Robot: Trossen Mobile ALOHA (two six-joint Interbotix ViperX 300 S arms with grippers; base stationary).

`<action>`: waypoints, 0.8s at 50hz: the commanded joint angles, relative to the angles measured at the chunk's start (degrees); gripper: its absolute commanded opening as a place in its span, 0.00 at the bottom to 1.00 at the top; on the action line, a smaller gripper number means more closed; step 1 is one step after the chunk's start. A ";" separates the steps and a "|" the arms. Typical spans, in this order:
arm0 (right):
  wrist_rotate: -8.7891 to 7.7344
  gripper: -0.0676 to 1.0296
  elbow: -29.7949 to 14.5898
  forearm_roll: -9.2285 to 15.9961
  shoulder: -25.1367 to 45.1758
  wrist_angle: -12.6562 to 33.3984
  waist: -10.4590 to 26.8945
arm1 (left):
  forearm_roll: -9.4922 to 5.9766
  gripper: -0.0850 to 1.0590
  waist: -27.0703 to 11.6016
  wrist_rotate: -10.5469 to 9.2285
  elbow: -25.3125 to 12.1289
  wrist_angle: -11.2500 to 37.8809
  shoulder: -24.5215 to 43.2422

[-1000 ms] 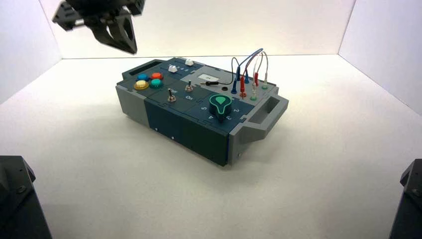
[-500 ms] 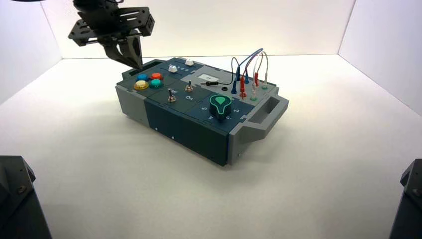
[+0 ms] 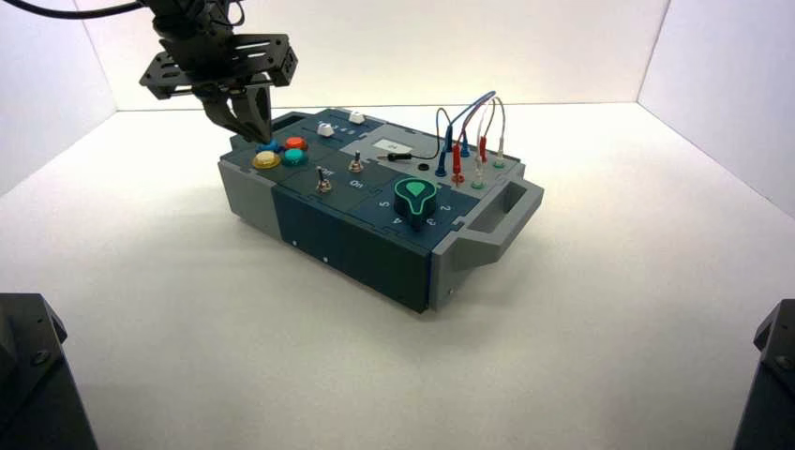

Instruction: Push the yellow button with the left gripper.

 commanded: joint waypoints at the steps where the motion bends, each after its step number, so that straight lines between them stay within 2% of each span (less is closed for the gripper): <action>1: 0.00 0.04 -1.85 0.09 1.32 -0.44 0.18 | 0.26 0.05 -0.18 0.26 -1.23 -0.44 -0.70; 40: 0.00 0.04 -1.85 0.00 1.41 -0.44 0.09 | 0.62 0.05 0.70 0.88 -1.67 -1.32 2.37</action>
